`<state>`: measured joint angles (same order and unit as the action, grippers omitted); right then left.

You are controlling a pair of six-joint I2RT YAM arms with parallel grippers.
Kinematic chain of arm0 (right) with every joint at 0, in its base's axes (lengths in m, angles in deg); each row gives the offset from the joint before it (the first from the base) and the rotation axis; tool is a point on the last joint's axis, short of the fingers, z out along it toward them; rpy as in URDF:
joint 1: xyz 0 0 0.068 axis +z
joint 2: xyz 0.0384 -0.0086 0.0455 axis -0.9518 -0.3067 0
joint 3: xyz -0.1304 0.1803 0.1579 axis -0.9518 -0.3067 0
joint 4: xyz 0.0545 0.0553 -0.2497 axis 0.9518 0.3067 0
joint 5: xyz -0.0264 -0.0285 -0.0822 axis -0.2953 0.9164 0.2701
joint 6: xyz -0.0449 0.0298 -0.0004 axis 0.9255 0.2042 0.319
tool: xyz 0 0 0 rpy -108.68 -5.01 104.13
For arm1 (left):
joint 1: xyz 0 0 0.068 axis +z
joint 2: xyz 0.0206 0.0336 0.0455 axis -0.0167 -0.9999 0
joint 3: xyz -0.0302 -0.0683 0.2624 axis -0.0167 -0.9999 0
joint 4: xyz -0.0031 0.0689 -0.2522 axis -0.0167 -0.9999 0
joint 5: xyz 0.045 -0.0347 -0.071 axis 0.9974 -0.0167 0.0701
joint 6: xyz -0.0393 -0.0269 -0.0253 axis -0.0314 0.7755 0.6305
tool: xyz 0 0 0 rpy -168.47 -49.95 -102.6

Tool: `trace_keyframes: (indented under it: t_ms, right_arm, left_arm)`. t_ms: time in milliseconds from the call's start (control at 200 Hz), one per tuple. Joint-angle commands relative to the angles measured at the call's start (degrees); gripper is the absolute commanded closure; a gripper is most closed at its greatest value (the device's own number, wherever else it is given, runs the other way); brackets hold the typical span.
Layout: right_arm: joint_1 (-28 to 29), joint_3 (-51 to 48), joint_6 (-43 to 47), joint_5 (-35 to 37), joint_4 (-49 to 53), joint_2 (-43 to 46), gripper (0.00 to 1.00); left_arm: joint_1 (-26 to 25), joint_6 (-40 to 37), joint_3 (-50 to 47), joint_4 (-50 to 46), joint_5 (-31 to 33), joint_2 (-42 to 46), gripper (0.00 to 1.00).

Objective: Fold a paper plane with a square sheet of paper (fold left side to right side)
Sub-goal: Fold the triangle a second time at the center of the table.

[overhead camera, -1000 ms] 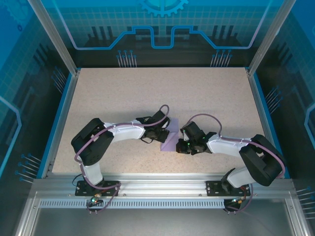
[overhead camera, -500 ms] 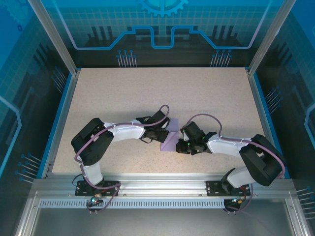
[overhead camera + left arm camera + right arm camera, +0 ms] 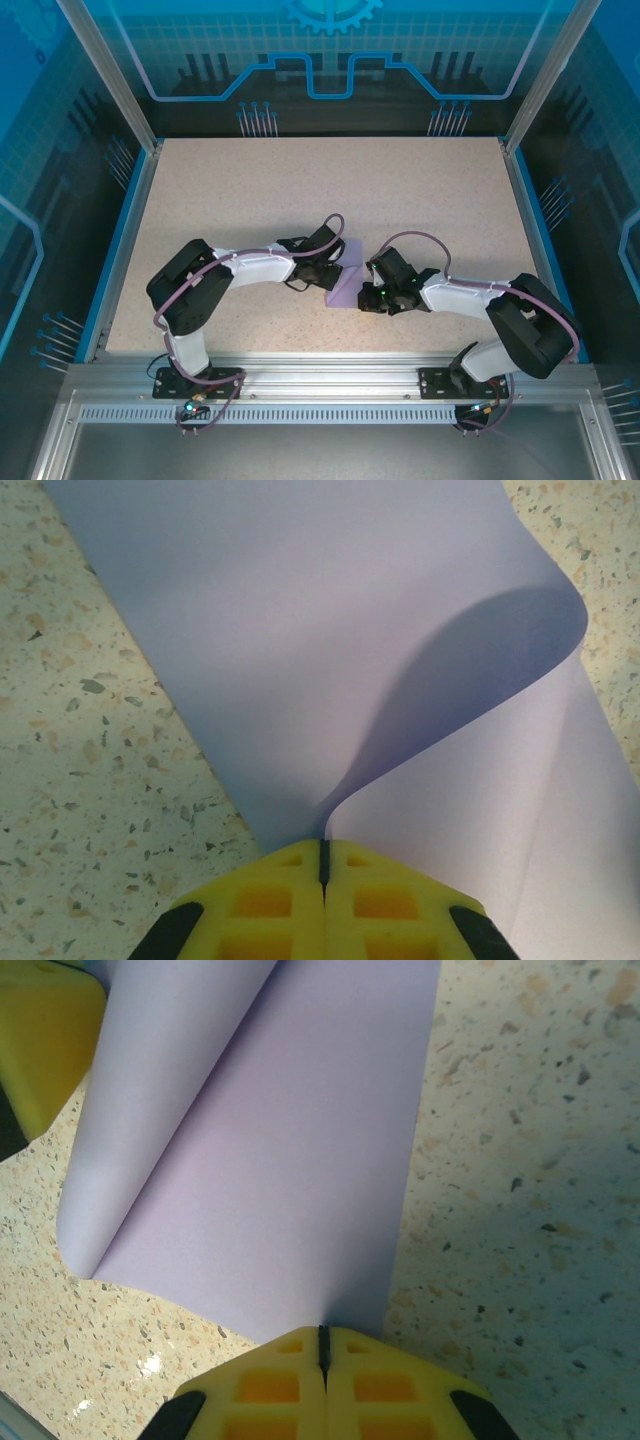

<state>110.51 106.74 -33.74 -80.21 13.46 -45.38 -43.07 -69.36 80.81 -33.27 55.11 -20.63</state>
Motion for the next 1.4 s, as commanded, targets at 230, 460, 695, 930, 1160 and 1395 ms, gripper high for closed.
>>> trace_keyframes:
  t_ms: [230, 460, 695, 930, 1160, 1395]
  right_arm:
    - [1.53, -1.2, 0.44, 1.02, 6.57, -1.74, 0.95]
    - [1.24, -0.89, 0.92, 0.24, 6.08, -0.95, 0.95]
    - [-3.06, -2.71, 0.49, -7.07, -3.67, 4.81, 0.94]
    - [-7.22, -0.79, -2.78, -12.4, -14.93, 3.02, 0.95]
    - [-7.78, 4.45, -3.85, -11.17, -17.06, -3.72, 0.95]
    - [-7.69, 7.6, -4.11, -12.19, -18.25, -9.62, 0.95]
  left_arm:
    - [0.52, -1.26, 1.23, -0.42, -0.47, -2.36, 0.94]
    - [0.5, -1.0, 0.09, -0.3, -1.74, -2.9, 0.94]
    - [0.44, -1.18, -0.53, -0.65, -1.87, -2.57, 0.94]
    - [0.28, -1.26, -0.43, -0.76, -2.27, -2.69, 0.94]
    - [0.29, -1.35, -0.63, -0.63, -2.36, -2.48, 0.94]
    - [0.22, -1.44, -0.56, -0.52, -2.45, -2.56, 0.94]
